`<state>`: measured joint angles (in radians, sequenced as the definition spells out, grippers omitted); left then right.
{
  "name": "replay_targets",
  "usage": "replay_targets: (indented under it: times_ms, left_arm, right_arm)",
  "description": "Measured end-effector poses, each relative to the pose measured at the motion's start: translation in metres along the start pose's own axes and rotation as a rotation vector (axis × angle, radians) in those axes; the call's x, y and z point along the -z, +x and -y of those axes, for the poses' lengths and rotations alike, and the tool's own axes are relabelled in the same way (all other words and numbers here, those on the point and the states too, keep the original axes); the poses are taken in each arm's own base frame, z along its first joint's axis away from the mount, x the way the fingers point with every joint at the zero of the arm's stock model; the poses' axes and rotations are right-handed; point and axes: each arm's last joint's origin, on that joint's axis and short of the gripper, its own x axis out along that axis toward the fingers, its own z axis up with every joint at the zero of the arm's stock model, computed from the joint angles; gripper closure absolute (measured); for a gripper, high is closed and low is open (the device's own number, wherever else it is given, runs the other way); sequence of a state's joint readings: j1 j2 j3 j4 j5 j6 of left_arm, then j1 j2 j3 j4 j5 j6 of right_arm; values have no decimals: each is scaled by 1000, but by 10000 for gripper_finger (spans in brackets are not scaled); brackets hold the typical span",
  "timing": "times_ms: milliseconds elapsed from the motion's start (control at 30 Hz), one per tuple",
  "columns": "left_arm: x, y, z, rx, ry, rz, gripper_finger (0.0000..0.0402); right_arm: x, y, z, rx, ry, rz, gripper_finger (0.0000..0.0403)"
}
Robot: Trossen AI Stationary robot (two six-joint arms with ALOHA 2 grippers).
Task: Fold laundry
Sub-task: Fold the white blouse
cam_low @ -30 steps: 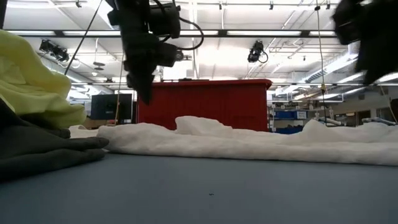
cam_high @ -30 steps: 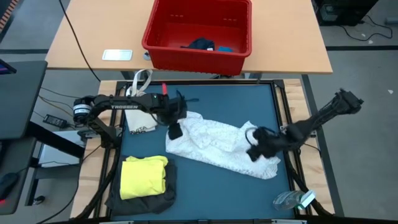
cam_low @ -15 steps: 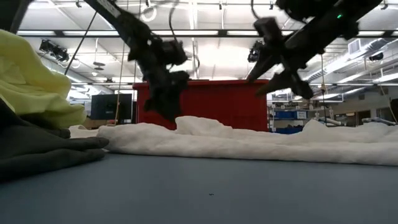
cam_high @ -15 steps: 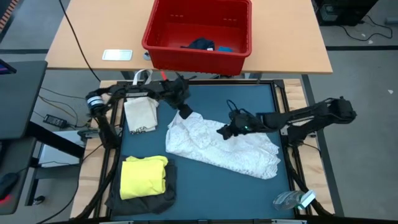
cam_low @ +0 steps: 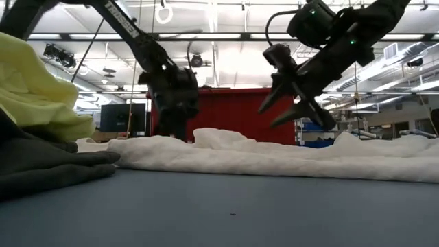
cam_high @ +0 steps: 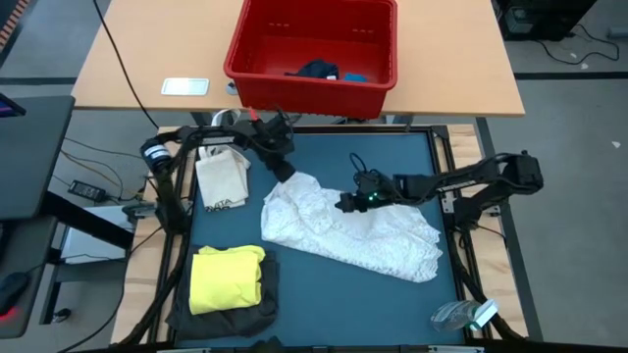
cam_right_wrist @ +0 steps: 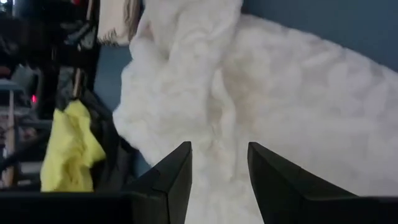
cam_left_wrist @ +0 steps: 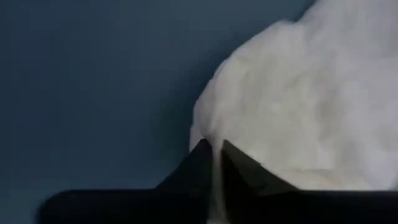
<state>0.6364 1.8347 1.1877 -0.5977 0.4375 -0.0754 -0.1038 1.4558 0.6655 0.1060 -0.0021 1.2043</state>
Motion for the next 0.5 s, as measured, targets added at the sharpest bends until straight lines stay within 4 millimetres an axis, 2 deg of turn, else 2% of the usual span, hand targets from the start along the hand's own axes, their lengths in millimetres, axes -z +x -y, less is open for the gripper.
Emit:
replay_targets:
  times_ms: [67, 233, 300, 367, 500]
  left_arm:
    - [-2, -17, 5, 11, 49, 53, 386]
    - [-1, -59, 24, 8, 197, 183, 382]
    - [0, -70, 30, 4, 248, 218, 384]
    - [2, -74, 34, -5, 281, 214, 386]
    - [9, -69, 34, -83, 278, 137, 386]
  right_arm:
    - [-3, 3, 1, -12, 15, 14, 241]
    - [-2, 24, 7, -55, 16, -81, 240]
    - [2, 33, 9, -81, 27, -132, 238]
    - [7, 41, 8, -124, 32, -156, 234]
    - [16, 46, 4, -155, -3, -174, 233]
